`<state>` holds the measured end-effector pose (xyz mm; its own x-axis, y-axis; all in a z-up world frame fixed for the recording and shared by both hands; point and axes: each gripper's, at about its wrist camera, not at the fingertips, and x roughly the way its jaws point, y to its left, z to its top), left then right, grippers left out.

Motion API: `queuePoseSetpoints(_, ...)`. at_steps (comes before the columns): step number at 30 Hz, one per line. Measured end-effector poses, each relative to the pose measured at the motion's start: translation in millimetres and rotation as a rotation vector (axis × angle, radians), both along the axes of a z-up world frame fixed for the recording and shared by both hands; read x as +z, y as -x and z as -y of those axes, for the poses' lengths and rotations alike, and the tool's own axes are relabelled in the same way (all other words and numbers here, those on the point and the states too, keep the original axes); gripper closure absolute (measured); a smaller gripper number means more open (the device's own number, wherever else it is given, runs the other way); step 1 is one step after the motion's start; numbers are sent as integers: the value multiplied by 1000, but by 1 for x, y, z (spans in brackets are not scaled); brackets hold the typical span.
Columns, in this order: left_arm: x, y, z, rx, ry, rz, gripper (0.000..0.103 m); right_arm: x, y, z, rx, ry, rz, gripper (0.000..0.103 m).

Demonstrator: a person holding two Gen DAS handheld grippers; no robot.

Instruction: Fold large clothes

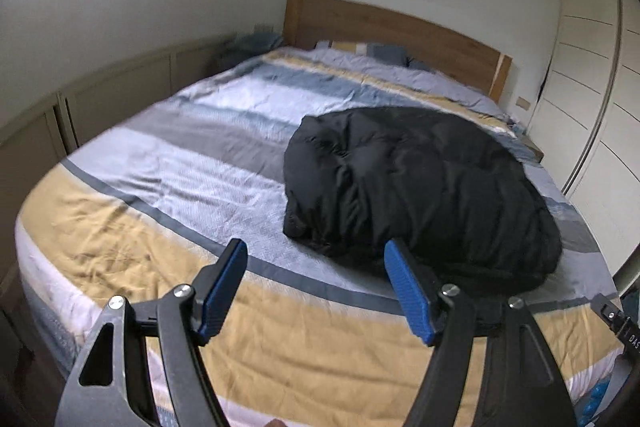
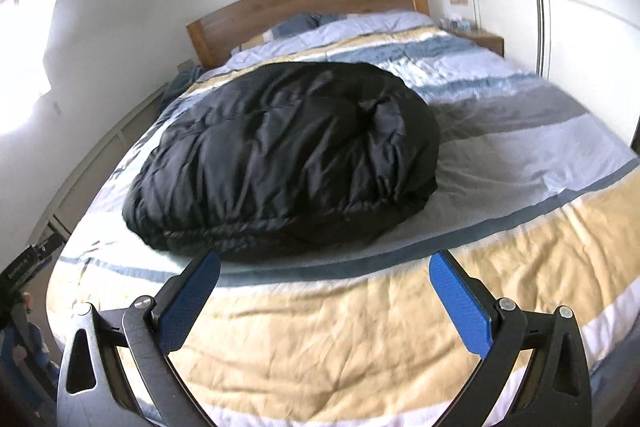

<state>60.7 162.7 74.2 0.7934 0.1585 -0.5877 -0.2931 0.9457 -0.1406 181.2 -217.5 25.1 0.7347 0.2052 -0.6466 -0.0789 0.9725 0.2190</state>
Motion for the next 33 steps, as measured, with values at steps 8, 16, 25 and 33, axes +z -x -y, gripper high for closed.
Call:
queuePoseSetpoints(8, 38, 58, 52, 7, -153, 77, 33, 40, 60, -24, 9, 95, 121, 0)
queuePoseSetpoints(16, 55, 87, 69, -23, -146, 125, 33, 64, 97, -40, 34, 159, 210, 0)
queuePoseSetpoints(25, 79, 106, 90, -74, -184, 186, 33, 79, 108, -45, 46, 163, 252, 0)
queuePoseSetpoints(33, 80, 107, 103, -99, -209, 183, 33, 82, 112, -45, 45, 156, 276, 0)
